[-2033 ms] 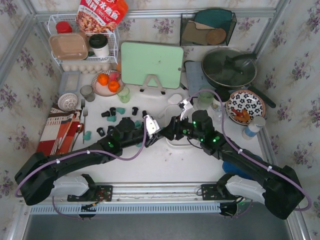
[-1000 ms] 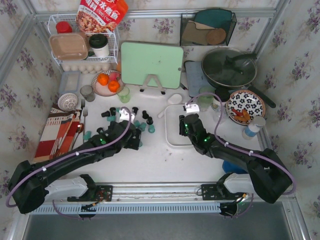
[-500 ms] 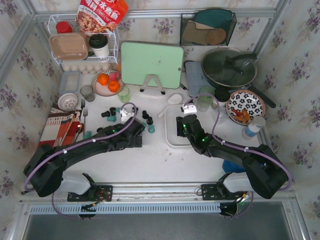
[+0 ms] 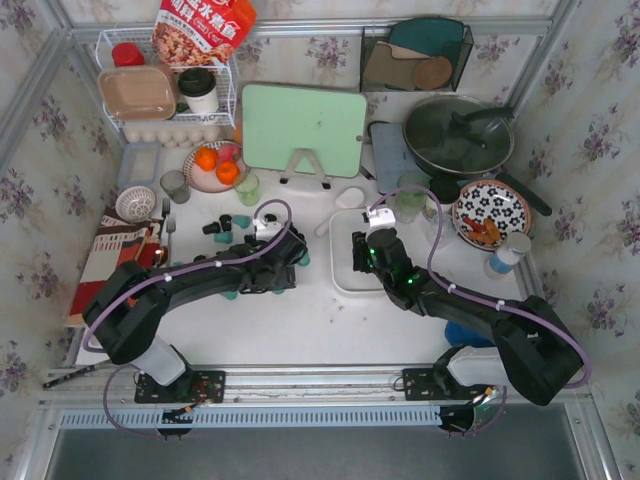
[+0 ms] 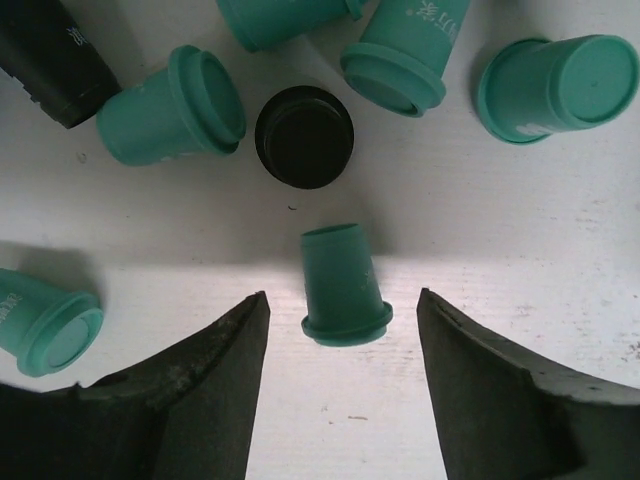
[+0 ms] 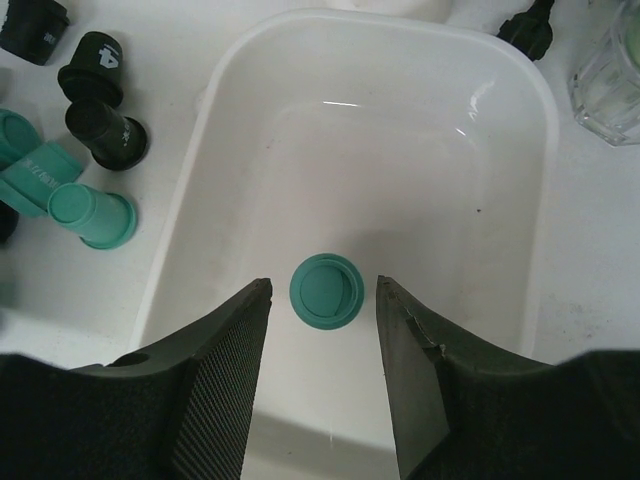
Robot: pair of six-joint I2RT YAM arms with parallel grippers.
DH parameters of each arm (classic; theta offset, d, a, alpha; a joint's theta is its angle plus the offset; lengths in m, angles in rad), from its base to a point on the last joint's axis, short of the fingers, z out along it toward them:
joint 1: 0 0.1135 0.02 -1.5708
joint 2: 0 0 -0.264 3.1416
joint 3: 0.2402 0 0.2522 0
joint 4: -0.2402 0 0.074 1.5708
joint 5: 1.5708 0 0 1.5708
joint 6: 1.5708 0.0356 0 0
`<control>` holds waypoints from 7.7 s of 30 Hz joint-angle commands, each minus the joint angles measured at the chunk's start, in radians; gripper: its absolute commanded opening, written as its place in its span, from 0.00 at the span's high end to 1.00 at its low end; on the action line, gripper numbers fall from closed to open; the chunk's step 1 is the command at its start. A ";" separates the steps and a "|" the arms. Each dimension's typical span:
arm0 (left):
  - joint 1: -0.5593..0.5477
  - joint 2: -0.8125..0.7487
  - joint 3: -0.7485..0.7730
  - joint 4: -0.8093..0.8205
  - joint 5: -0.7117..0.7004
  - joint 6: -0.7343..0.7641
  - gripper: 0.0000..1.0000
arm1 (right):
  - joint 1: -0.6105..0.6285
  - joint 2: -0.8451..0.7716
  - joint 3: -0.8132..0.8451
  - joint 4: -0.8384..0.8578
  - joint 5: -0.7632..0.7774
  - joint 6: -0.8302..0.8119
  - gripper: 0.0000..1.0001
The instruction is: Mix the coffee capsules in the storage basket
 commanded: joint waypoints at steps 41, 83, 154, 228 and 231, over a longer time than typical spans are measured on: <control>-0.063 -0.231 -0.292 0.996 0.547 0.948 0.69 | 0.001 -0.316 0.008 0.079 -0.461 0.171 0.41; -0.092 -0.316 -0.303 0.926 0.207 0.937 0.15 | 0.001 -0.230 0.026 -0.017 -0.180 0.143 0.98; 0.080 -0.008 -0.036 0.296 -0.011 0.384 1.00 | 0.052 -0.146 -0.052 0.054 0.204 0.010 0.41; 0.155 -0.332 -0.120 0.748 0.941 0.685 0.86 | 0.091 -0.376 -0.427 0.853 -0.643 -0.415 0.39; 0.123 -0.333 -0.109 0.717 0.938 0.717 0.86 | 0.108 -0.368 -0.458 0.923 -0.628 -0.487 0.38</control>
